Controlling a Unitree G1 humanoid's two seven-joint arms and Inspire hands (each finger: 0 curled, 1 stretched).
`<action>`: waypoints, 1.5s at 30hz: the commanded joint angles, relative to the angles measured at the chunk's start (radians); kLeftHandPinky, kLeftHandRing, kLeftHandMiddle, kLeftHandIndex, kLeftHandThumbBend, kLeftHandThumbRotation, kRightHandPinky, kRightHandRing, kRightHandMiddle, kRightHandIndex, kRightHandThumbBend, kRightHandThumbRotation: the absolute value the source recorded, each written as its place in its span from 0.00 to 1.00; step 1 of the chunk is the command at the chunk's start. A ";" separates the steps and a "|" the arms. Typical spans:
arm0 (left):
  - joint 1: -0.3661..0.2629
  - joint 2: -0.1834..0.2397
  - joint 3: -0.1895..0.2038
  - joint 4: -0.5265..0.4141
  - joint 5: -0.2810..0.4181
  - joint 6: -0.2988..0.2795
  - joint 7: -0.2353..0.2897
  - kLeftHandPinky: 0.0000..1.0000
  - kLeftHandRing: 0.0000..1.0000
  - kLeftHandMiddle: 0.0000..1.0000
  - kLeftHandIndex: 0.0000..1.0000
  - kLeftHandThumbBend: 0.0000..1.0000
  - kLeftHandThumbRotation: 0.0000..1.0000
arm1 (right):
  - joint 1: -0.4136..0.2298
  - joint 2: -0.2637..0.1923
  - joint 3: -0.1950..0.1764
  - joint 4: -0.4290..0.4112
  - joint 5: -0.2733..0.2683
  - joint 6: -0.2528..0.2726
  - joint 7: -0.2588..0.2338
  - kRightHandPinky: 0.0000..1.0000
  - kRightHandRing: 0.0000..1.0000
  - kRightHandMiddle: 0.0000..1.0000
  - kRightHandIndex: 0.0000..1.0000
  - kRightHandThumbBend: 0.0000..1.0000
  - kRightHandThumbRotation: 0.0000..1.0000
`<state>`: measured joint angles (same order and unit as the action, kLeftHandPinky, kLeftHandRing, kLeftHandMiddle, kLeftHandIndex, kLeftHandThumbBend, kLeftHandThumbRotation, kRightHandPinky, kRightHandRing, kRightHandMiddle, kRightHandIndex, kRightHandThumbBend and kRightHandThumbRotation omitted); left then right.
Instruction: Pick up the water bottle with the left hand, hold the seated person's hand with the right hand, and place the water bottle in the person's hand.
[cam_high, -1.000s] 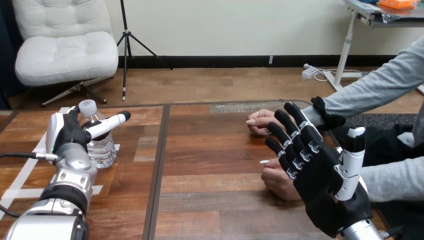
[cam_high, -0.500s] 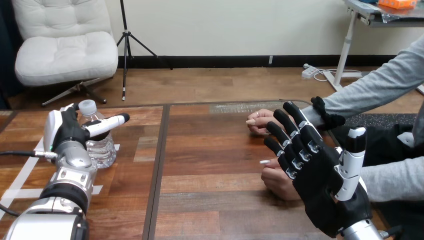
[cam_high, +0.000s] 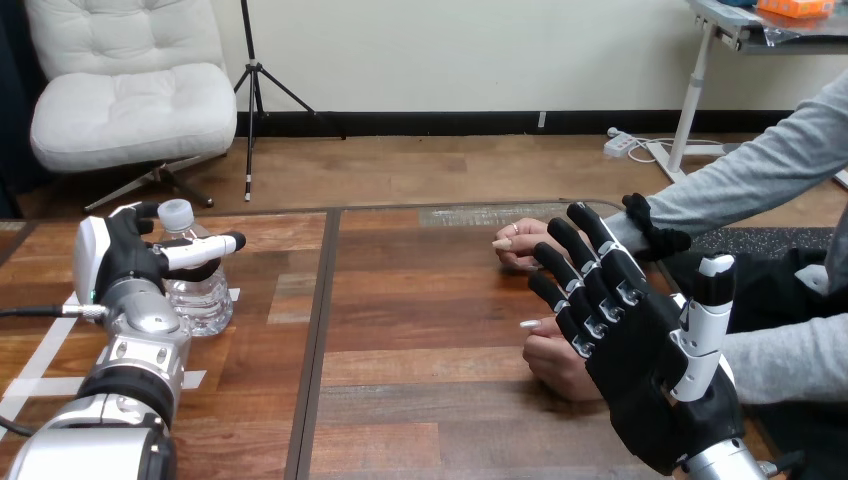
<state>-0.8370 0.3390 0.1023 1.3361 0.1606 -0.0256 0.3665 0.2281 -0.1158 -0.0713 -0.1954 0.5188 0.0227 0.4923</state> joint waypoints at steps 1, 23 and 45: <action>-0.081 0.011 0.017 -0.013 -0.011 -0.028 0.018 0.69 0.76 0.80 0.75 0.87 0.01 | -0.052 0.008 -0.007 -0.072 0.025 -0.017 0.002 1.00 1.00 1.00 1.00 1.00 1.00; -0.086 0.009 0.057 -0.015 -0.042 -0.062 0.031 0.53 0.58 0.61 0.60 0.81 0.00 | -0.048 0.016 -0.007 -0.078 0.031 -0.030 0.007 1.00 1.00 0.98 1.00 1.00 1.00; -0.083 0.015 0.051 -0.017 -0.018 -0.080 0.037 0.41 0.48 0.52 0.51 0.75 0.00 | -0.049 0.014 -0.008 -0.071 0.034 -0.040 0.011 1.00 1.00 0.98 1.00 1.00 1.00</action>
<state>-0.8374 0.3389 0.1692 1.3361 0.1274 -0.0694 0.3968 0.2281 -0.1127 -0.0726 -0.2222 0.5378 0.0140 0.4941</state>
